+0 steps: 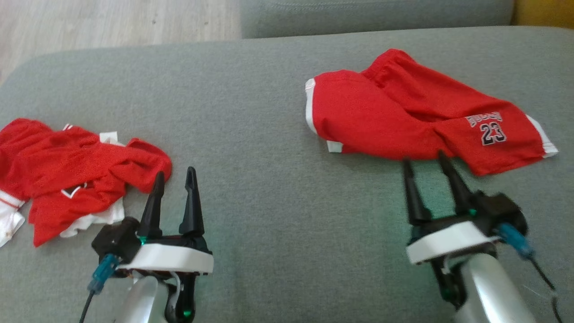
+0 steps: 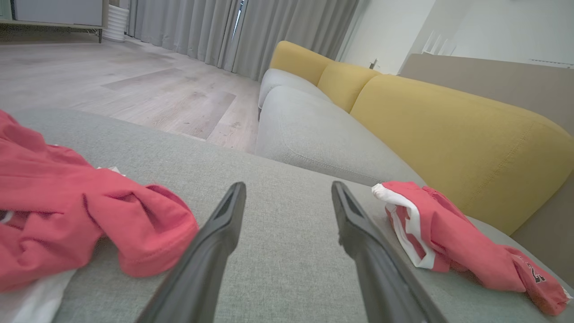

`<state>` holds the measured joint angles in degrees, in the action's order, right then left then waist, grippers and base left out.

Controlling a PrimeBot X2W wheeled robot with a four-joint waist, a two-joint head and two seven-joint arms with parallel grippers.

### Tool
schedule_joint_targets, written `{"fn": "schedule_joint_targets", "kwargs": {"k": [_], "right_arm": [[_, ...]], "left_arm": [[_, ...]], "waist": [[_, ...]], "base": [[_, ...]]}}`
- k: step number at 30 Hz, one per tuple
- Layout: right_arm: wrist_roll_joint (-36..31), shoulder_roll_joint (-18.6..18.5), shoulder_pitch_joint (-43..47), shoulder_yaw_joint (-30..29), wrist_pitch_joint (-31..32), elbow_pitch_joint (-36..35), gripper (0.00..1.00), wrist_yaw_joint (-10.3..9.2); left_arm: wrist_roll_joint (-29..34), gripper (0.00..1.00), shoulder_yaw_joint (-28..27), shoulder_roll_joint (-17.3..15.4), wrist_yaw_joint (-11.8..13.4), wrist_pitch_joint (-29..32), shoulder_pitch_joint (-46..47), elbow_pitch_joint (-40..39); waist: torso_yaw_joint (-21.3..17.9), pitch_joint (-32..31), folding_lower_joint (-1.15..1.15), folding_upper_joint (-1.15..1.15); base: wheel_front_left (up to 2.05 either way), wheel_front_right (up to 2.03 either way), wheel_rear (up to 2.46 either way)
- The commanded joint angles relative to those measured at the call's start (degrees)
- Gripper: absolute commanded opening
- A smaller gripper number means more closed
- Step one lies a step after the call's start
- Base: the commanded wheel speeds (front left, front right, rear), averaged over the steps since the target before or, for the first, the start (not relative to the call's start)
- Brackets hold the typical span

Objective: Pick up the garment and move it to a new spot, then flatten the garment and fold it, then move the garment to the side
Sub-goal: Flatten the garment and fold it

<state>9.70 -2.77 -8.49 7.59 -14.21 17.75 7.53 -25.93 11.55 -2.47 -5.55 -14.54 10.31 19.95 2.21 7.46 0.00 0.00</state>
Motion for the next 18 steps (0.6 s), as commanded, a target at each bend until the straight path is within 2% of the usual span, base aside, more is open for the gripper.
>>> {"fn": "schedule_joint_targets", "kwargs": {"k": [1,10,14,18], "right_arm": [[-1.71,-0.11,-3.46,3.30,-0.78,-1.30,1.00,-0.04],[-3.58,-0.11,-9.05,10.75,6.68,7.22,1.00,-0.04],[-2.96,-0.11,-14.09,11.12,10.09,12.97,1.00,-0.04],[-5.63,-0.11,-18.12,8.28,11.53,18.38,1.00,-0.04]], "left_arm": [[0.20,1.00,-1.12,-0.41,0.07,-0.46,2.09,-2.07],[-0.27,1.00,-0.83,-0.41,0.04,-0.46,3.76,-1.68],[-1.16,1.00,0.20,-0.41,-0.01,-0.46,4.94,-1.50],[-1.96,1.00,1.33,-0.41,0.14,-0.46,5.35,-1.22]], "waist": [[0.85,0.81,0.00,0.00],[4.69,3.68,0.00,0.00],[7.88,5.36,0.00,0.00],[10.26,6.51,0.00,0.00]], "base": [[0.00,0.00,0.00],[0.00,0.00,0.00],[0.00,0.00,0.00],[0.00,0.00,0.00]]}}
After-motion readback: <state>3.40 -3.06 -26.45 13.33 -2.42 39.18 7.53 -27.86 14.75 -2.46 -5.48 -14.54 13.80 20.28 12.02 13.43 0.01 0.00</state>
